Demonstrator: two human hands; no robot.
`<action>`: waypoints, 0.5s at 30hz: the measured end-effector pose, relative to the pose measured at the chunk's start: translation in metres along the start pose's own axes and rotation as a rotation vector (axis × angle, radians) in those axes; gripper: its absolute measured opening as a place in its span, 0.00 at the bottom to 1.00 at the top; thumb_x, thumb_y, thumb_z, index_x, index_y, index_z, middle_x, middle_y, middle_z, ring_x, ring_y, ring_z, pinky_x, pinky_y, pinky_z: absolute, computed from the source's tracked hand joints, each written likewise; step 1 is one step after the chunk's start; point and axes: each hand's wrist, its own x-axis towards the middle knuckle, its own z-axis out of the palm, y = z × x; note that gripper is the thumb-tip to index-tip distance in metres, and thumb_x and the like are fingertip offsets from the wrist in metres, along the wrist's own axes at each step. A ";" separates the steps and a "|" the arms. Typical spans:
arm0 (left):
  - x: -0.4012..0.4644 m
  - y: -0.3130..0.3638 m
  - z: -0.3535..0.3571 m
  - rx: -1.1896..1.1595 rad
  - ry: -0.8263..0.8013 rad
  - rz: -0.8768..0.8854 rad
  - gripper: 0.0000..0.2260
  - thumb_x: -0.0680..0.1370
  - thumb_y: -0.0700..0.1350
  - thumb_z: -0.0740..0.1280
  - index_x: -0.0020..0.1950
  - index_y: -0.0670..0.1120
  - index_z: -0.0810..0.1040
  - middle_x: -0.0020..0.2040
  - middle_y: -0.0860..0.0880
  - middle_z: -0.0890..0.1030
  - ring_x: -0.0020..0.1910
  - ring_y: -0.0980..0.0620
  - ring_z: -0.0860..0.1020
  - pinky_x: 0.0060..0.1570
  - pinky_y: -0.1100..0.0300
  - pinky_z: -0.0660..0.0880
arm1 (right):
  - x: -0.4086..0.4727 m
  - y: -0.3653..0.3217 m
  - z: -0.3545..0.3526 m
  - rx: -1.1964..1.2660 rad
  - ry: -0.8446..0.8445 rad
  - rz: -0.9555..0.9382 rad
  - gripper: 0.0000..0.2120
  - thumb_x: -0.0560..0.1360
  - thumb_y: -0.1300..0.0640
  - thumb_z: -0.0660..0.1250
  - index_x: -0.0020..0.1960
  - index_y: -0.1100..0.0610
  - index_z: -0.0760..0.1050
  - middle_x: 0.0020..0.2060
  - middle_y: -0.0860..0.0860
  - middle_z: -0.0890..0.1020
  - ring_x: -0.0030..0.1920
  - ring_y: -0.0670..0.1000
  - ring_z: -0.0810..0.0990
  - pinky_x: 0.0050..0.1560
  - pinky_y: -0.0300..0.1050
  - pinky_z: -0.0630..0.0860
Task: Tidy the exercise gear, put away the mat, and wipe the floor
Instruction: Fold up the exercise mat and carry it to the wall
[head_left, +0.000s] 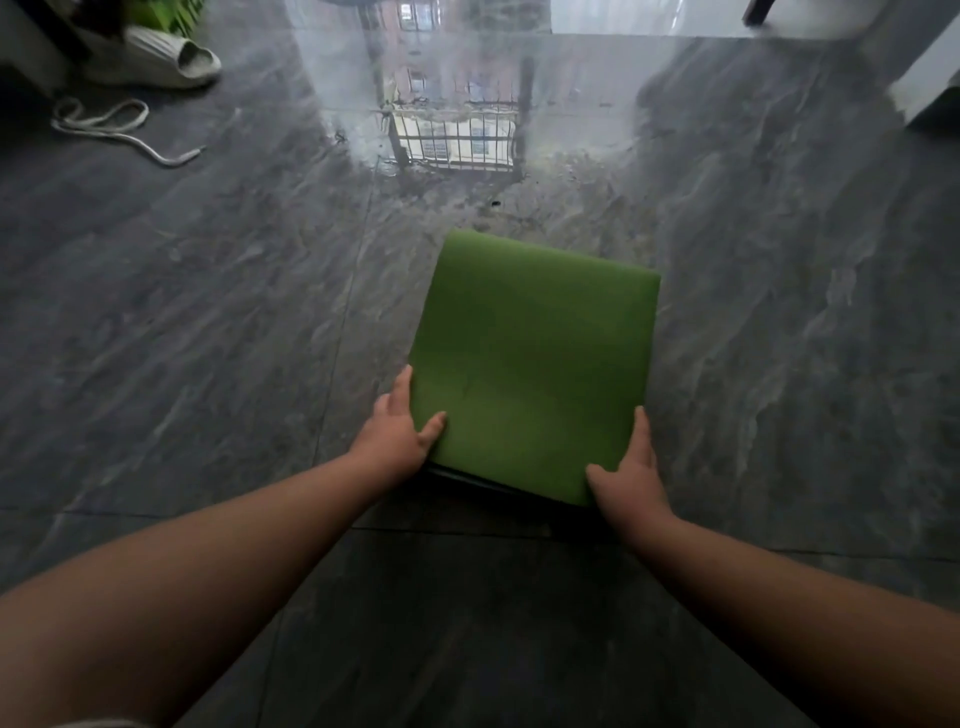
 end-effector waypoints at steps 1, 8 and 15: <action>-0.002 -0.001 0.000 0.010 -0.007 -0.015 0.38 0.79 0.62 0.62 0.80 0.58 0.42 0.76 0.39 0.62 0.71 0.38 0.68 0.71 0.45 0.66 | 0.001 0.002 -0.002 0.025 -0.007 -0.006 0.46 0.75 0.57 0.67 0.79 0.41 0.38 0.77 0.55 0.59 0.69 0.59 0.69 0.70 0.50 0.67; -0.048 0.005 0.024 0.038 -0.039 -0.009 0.35 0.81 0.62 0.56 0.79 0.58 0.37 0.70 0.34 0.67 0.65 0.35 0.73 0.67 0.43 0.69 | 0.008 0.019 -0.041 -0.078 0.058 -0.191 0.41 0.77 0.59 0.67 0.80 0.44 0.47 0.75 0.56 0.63 0.71 0.57 0.68 0.71 0.46 0.62; -0.088 0.012 0.060 0.058 -0.180 -0.033 0.44 0.80 0.62 0.59 0.77 0.49 0.28 0.71 0.35 0.59 0.67 0.37 0.71 0.70 0.46 0.67 | -0.007 0.064 -0.043 -0.448 -0.054 -0.189 0.42 0.79 0.43 0.59 0.78 0.47 0.31 0.79 0.59 0.45 0.78 0.63 0.51 0.77 0.57 0.54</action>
